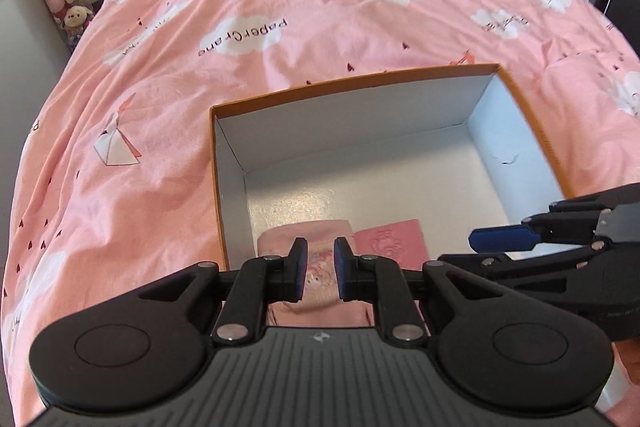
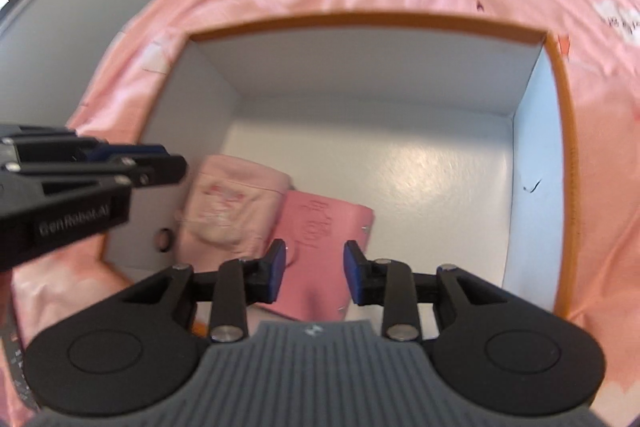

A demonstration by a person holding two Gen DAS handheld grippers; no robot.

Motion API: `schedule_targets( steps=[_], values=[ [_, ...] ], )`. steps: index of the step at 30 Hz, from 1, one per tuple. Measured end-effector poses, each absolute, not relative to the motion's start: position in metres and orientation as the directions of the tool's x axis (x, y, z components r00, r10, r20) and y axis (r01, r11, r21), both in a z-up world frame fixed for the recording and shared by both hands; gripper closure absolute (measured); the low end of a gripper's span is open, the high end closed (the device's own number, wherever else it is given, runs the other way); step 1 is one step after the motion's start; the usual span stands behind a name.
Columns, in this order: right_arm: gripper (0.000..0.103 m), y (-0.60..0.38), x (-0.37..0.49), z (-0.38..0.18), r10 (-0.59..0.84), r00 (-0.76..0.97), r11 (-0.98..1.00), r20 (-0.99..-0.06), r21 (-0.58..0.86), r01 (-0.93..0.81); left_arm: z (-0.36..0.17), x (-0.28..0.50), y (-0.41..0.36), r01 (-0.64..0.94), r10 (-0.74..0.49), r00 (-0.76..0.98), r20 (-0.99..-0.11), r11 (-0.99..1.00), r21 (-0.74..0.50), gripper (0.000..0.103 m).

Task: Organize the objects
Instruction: 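Grasp the PHOTO CARD box with the right tool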

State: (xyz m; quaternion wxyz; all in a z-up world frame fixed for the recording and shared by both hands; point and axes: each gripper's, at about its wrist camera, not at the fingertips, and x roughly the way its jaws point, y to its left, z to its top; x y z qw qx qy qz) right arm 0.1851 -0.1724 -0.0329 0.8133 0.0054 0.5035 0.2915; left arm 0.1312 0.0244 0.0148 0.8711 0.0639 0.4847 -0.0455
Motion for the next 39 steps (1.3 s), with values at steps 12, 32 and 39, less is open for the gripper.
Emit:
schedule_targets(
  steps=[12,32,39],
  values=[
    [0.066,-0.191,0.085,0.007,0.591,0.323,0.737,-0.739,0.333,-0.588,0.013,0.043,0.025,0.07,-0.004,0.558,-0.83,0.997,0.043,0.082],
    [0.068,-0.149,0.064,-0.108,0.421,-0.069,0.719,-0.905,0.379,-0.582,-0.052,0.008,0.029,0.017,0.015,0.36,-0.933,1.0,0.023,0.075],
    [0.075,-0.138,0.063,-0.116,0.415,-0.087,0.697,-0.906,0.378,-0.609,-0.055,0.009,0.032,0.002,0.021,0.345,-0.938,1.0,0.023,0.074]
  ],
)
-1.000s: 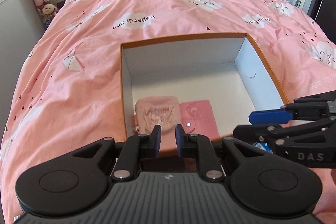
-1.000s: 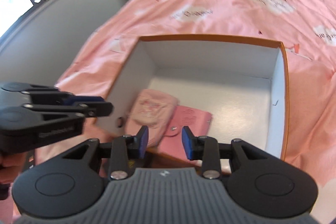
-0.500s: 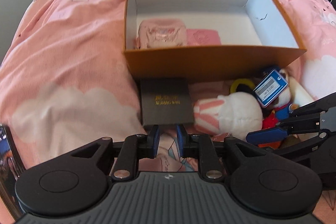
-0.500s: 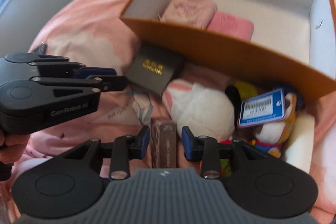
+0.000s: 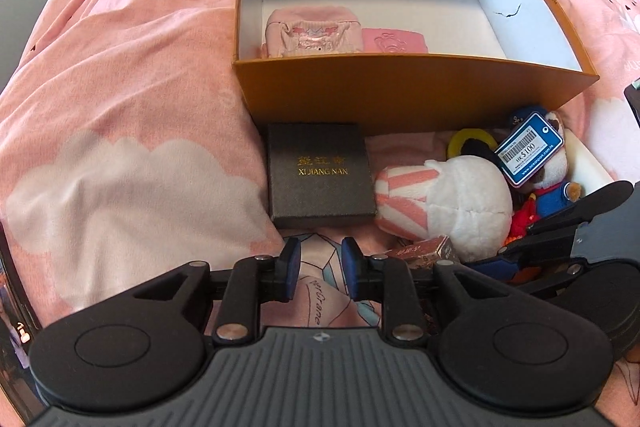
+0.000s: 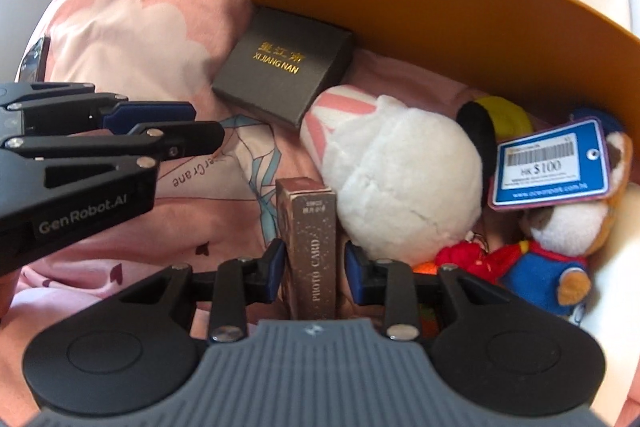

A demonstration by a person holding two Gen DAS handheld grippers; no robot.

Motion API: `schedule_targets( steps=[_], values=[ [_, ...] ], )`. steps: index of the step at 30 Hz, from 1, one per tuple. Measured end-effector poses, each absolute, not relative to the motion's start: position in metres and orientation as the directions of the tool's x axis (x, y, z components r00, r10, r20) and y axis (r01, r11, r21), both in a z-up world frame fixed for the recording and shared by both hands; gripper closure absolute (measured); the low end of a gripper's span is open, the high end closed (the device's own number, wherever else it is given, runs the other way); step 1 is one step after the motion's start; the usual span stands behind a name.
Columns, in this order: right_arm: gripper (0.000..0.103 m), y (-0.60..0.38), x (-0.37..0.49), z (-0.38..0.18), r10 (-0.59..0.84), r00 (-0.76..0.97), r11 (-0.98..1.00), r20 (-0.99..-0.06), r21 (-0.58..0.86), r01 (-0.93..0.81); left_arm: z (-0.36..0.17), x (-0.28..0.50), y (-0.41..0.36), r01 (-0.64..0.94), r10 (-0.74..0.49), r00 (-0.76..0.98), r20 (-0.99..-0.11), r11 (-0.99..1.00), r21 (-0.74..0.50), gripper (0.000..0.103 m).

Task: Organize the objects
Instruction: 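Grasp the PHOTO CARD box with the right tool, then grasp the black XIJIANG NAN box with the left tool while the right tool holds the PHOTO CARD box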

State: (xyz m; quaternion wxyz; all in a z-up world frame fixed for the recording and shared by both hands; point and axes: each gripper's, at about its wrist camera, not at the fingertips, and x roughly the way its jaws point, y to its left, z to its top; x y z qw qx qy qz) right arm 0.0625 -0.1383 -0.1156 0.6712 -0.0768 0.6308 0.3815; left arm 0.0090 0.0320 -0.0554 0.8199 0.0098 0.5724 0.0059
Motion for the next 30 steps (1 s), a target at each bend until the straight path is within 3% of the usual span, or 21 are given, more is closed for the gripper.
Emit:
schedule_targets(
  steps=[6,8,20,23,30],
  values=[
    [0.078,-0.14,0.057,-0.109,0.422,-0.069,0.685,-0.904,0.368,-0.629,-0.055,0.01,0.033,-0.011,0.026,0.352,-0.936,1.0,0.023,0.073],
    [0.08,-0.14,0.054,-0.102,0.439,-0.069,0.668,-0.896,0.377,-0.642,-0.052,0.01,0.035,-0.018,0.025,0.36,-0.933,1.0,0.02,0.067],
    [0.079,-0.15,0.063,-0.04,0.535,0.061,0.653,-0.842,0.367,-0.662,-0.036,0.019,0.054,-0.082,0.018,0.422,-0.906,0.996,-0.018,0.057],
    [0.079,-0.159,0.075,-0.025,0.557,0.101,0.669,-0.824,0.373,-0.643,-0.036,0.021,0.055,-0.062,0.009,0.433,-0.901,0.998,-0.02,0.041],
    [0.079,-0.182,0.102,-0.024,0.532,0.145,0.743,-0.835,0.378,-0.552,-0.048,0.031,0.045,-0.01,-0.012,0.432,-0.902,1.0,-0.018,0.022]
  ],
)
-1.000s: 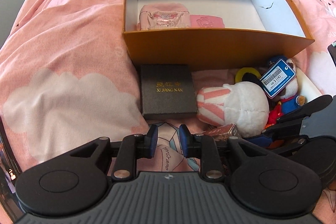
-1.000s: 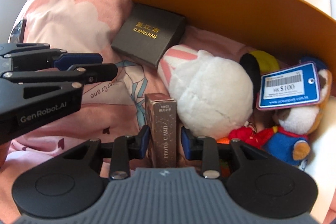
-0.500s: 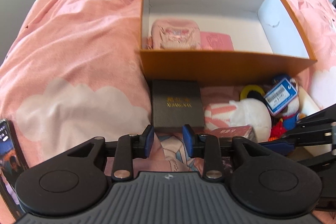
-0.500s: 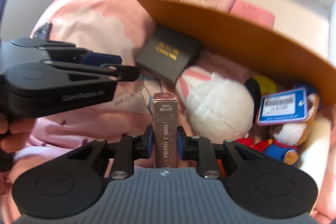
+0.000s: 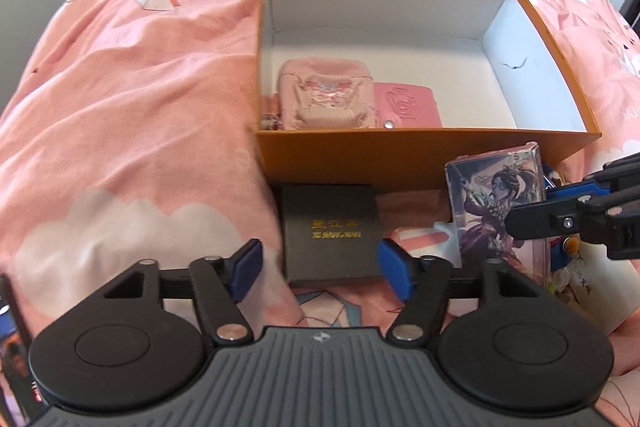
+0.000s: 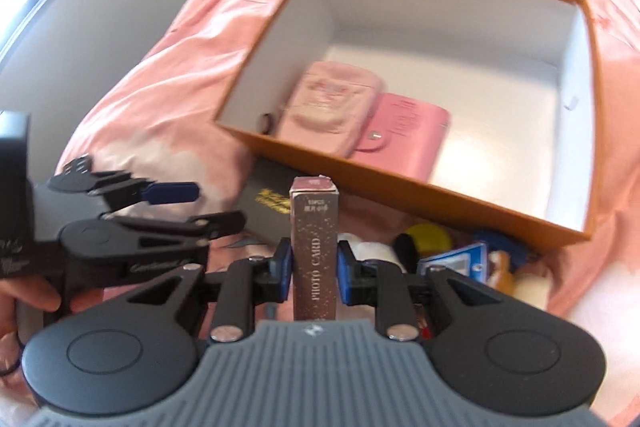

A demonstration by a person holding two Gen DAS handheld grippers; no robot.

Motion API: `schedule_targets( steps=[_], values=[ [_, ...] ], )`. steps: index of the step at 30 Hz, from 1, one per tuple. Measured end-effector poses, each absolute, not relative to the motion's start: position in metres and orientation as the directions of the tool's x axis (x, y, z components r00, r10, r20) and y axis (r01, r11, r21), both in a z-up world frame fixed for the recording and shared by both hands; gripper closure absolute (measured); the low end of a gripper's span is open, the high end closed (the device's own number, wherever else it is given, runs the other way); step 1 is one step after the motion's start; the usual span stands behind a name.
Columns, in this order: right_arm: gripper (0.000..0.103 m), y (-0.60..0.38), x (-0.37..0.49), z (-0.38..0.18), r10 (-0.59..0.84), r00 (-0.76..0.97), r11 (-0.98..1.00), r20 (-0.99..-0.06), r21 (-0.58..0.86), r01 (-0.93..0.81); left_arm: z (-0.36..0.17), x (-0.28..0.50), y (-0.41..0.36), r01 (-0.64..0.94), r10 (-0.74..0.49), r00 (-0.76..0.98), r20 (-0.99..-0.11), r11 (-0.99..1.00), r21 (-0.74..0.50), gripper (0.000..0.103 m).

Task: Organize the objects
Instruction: 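Grasp the black XIJIANG NAN box with the left tool while the right tool holds the PHOTO CARD box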

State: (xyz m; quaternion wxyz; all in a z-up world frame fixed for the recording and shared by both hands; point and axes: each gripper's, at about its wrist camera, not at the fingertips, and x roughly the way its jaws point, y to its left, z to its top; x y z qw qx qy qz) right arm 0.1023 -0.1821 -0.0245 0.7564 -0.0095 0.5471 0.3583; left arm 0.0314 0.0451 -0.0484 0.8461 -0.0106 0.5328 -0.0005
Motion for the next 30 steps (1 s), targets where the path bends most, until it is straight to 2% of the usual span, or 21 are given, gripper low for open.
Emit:
schedule_targets(
  steps=[7,16,30],
  values=[
    [0.079,-0.19,0.113,-0.038,0.562,0.117,0.746,-0.818,0.441,-0.499,-0.073,0.047,0.036,-0.041,0.012,0.374,-0.927,0.999,-0.003,0.02],
    [0.077,-0.196,0.121,-0.046,0.562,0.115,0.764,-0.819,0.461,-0.452,-0.09,0.063,0.022,-0.033,0.078,0.329,-0.941,0.997,0.071,0.015],
    [0.077,-0.196,0.125,-0.053,0.575,0.097,0.759,-0.812,0.486,-0.433,-0.11,0.079,0.019,-0.069,0.125,0.28,-0.952,0.992,0.11,0.009]
  ],
)
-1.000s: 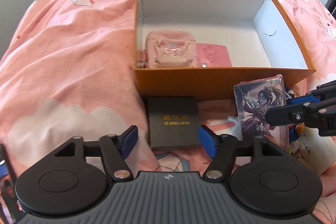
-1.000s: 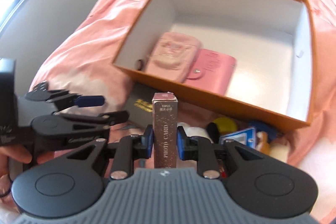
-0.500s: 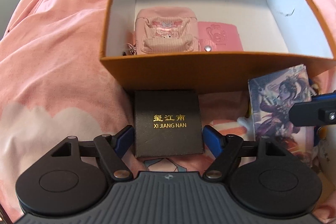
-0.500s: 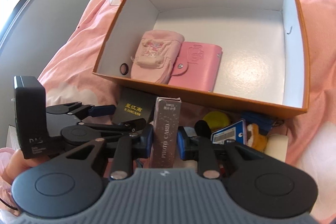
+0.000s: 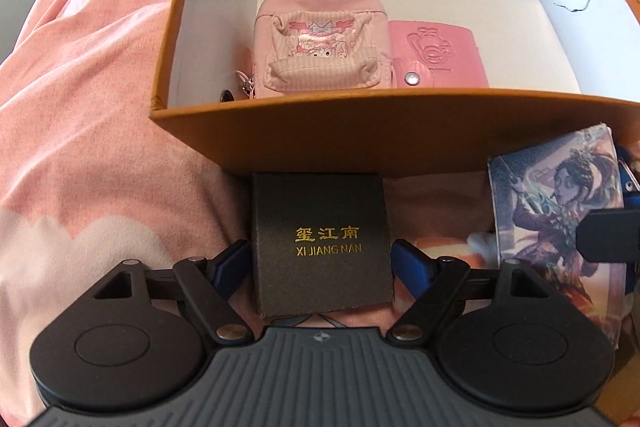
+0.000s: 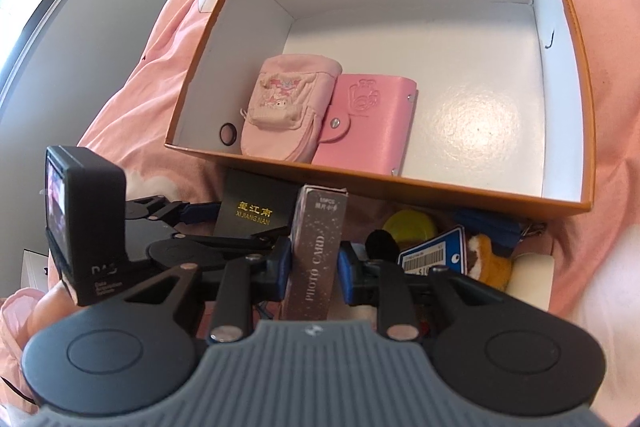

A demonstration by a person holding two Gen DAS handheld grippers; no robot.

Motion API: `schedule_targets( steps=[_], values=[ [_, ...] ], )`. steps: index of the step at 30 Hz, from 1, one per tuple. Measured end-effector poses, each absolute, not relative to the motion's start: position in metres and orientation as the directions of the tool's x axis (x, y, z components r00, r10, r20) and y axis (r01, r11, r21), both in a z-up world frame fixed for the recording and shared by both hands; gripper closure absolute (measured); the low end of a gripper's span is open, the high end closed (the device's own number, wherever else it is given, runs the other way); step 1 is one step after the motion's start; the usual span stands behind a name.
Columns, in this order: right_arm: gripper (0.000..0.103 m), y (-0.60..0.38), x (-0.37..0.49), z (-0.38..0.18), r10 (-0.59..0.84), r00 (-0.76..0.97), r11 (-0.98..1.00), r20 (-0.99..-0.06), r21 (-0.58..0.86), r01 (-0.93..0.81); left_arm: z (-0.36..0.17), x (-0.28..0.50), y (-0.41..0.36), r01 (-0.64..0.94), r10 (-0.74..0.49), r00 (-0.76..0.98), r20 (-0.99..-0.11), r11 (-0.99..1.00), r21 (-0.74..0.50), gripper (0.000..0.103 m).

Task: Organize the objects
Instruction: 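Grasp the black XIJIANG NAN box with the left tool while the right tool holds the PHOTO CARD box, then carry the black box and PHOTO CARD box with both tools into the orange box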

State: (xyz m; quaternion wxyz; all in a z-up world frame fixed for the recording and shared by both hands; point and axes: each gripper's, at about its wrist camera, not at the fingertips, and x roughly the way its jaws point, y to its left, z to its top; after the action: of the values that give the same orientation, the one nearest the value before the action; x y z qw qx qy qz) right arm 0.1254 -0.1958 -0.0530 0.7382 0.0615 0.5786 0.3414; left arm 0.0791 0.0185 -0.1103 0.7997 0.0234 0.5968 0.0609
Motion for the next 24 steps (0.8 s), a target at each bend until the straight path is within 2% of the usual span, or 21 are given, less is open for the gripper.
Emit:
schedule_targets(
  steps=[7,13,24],
  values=[
    [0.076,-0.195,0.123,-0.052,0.564,0.111,0.773,-0.819,0.475,-0.421,-0.118,0.083,0.014,-0.09,0.17,0.269,-0.948,0.984,0.151,0.01],
    [0.077,-0.198,0.123,-0.053,0.583,0.104,0.766,-0.806,0.502,-0.402,-0.112,0.078,0.014,-0.089,0.157,0.288,-0.945,0.987,0.137,0.014],
    [0.079,-0.201,0.111,-0.03,0.584,0.153,0.753,-0.798,0.46,-0.471,-0.065,0.05,0.013,-0.068,0.111,0.366,-0.924,0.993,0.092,0.015]
  ],
)
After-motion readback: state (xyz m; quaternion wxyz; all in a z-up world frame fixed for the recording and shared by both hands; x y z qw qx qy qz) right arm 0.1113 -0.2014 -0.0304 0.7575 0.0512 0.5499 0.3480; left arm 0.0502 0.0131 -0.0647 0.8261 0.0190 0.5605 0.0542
